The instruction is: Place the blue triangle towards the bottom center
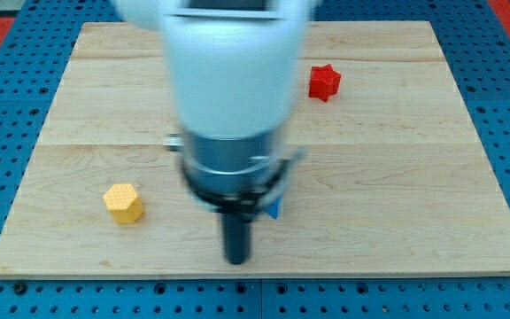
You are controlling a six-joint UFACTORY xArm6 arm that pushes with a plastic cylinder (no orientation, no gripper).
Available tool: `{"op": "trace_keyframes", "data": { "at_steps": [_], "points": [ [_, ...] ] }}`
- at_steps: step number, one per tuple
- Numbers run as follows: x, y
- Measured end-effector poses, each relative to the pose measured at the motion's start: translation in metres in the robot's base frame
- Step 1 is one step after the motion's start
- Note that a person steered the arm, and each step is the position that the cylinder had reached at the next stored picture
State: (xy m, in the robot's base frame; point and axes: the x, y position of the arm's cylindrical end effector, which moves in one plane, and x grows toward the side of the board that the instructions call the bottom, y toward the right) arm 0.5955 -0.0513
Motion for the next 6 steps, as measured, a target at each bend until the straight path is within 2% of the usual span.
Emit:
{"op": "trace_keyframes", "data": {
  "at_steps": [1, 2, 5, 6],
  "points": [
    [-0.017, -0.063],
    [-0.047, -0.066],
    [-0.078, -0.017],
    [-0.083, 0.017]
  ]
}}
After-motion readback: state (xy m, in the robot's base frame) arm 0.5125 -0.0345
